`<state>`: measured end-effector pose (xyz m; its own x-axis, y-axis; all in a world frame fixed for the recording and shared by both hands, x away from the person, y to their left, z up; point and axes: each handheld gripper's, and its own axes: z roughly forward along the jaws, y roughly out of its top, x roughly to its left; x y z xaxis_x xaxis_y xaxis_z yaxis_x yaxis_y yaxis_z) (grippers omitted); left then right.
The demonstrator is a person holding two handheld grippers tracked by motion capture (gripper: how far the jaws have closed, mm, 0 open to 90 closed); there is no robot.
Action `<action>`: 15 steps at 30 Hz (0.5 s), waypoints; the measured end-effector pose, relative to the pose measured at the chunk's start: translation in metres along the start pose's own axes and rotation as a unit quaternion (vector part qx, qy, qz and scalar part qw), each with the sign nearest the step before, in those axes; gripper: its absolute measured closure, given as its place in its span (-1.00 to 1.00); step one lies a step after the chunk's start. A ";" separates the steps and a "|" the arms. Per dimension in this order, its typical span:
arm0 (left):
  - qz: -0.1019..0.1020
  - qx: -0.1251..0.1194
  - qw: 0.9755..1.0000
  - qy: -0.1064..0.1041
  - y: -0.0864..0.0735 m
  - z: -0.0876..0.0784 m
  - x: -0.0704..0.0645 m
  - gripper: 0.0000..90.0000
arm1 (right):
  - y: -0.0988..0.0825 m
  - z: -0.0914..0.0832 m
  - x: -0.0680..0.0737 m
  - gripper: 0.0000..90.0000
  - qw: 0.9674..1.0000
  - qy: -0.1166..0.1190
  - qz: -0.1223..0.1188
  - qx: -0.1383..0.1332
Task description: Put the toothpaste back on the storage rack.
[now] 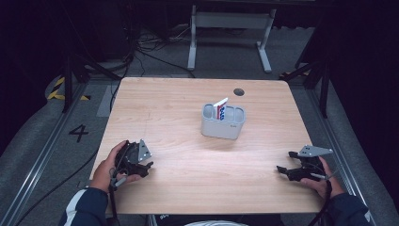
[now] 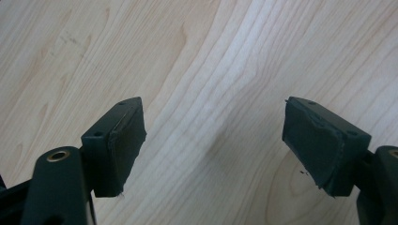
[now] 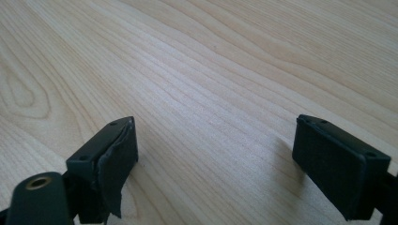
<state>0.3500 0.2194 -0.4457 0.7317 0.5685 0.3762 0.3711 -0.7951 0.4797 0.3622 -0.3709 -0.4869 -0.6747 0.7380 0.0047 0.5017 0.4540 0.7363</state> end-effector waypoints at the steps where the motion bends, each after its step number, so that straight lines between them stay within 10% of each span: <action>1: -0.005 0.001 1.000 -0.002 -0.003 -0.001 0.000 -0.51 | 0.000 0.000 0.000 -0.68 1.000 0.000 0.000 0.000; 10: -0.037 -0.004 0.999 -0.026 -0.032 -0.003 -0.001 -0.53 | 0.000 0.000 0.000 -0.68 1.000 -0.001 0.001 0.000; 15: -0.093 -0.043 0.994 -0.047 -0.050 -0.002 0.003 -0.55 | 0.000 0.000 0.000 -0.68 1.000 -0.001 0.001 0.000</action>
<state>0.3322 0.2611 -0.4671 0.7068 0.6784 0.2006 0.4578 -0.6548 0.6014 0.3621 -0.3707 -0.4868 -0.6733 0.7394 0.0047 0.5028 0.4531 0.7361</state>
